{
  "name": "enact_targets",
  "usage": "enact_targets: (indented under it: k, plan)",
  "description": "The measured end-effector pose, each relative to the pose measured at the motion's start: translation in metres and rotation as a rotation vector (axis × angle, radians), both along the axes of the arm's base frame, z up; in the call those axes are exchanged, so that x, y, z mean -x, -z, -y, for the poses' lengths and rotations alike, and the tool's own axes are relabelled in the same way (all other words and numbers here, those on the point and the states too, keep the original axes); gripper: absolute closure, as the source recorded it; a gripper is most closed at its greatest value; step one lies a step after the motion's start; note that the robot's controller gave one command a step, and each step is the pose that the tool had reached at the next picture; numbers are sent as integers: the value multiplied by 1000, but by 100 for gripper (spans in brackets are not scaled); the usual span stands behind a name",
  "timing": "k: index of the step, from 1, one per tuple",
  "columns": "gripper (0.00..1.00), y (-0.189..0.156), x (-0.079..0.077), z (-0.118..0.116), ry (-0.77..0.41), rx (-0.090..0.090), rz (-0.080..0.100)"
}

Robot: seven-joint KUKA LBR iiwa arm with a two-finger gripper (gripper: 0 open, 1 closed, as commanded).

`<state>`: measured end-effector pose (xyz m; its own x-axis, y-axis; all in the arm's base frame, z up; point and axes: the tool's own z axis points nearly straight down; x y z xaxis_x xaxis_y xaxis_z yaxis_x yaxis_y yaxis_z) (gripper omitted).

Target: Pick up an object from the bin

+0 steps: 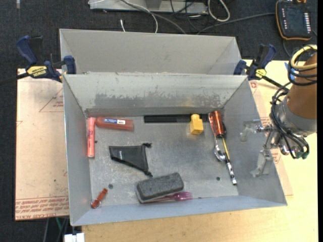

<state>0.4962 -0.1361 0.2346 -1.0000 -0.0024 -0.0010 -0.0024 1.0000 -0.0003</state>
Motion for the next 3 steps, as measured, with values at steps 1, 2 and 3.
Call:
enact_targets:
  k: [1, 2, 3]
  plan:
    - [0, 0, 0, 0, 0, 0, 0]
    - [0, 18, -6, -39, -229, -1, 2]
    - [0, 27, -4, -53, -262, 0, 2]
